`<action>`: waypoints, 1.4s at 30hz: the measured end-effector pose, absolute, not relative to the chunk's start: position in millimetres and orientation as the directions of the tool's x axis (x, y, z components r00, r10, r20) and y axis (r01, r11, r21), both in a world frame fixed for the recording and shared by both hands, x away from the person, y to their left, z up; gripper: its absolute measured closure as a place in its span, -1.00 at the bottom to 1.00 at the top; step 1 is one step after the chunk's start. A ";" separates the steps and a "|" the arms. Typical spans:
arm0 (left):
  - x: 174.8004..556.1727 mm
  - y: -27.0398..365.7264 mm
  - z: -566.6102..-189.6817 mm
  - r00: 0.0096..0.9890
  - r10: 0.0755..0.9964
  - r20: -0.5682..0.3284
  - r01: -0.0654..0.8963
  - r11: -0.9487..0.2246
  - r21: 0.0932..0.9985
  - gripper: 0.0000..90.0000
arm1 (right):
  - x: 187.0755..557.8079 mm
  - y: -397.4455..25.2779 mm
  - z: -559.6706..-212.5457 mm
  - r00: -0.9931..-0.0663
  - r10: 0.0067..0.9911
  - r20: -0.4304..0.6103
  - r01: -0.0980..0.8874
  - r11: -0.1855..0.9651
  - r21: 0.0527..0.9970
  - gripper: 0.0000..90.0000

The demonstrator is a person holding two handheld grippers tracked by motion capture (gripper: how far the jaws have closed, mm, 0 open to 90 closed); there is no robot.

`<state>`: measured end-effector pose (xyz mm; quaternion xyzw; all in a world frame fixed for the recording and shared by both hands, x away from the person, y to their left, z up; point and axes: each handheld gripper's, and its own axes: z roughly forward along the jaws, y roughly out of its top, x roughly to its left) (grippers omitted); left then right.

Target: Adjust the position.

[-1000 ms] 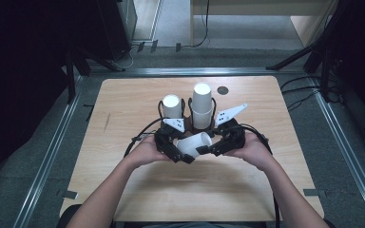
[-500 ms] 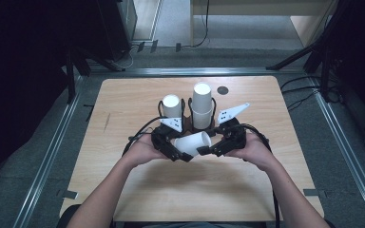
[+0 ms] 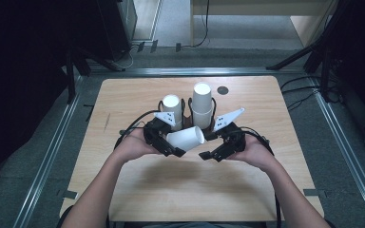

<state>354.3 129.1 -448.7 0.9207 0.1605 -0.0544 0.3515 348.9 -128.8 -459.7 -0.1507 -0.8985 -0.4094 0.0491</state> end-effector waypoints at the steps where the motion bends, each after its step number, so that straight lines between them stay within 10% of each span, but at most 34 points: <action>1: 354.1 127.8 -448.1 0.944 0.259 -0.202 0.328 -0.710 0.623 -0.48 | 348.6 -127.9 -460.8 -0.950 0.231 0.209 0.309 0.624 0.718 -0.52; 42: 355.6 80.8 -477.3 0.979 0.161 -0.127 0.198 -0.903 0.381 -0.49 | 344.5 -104.8 -478.7 -0.979 0.162 0.128 0.206 0.734 0.648 -0.28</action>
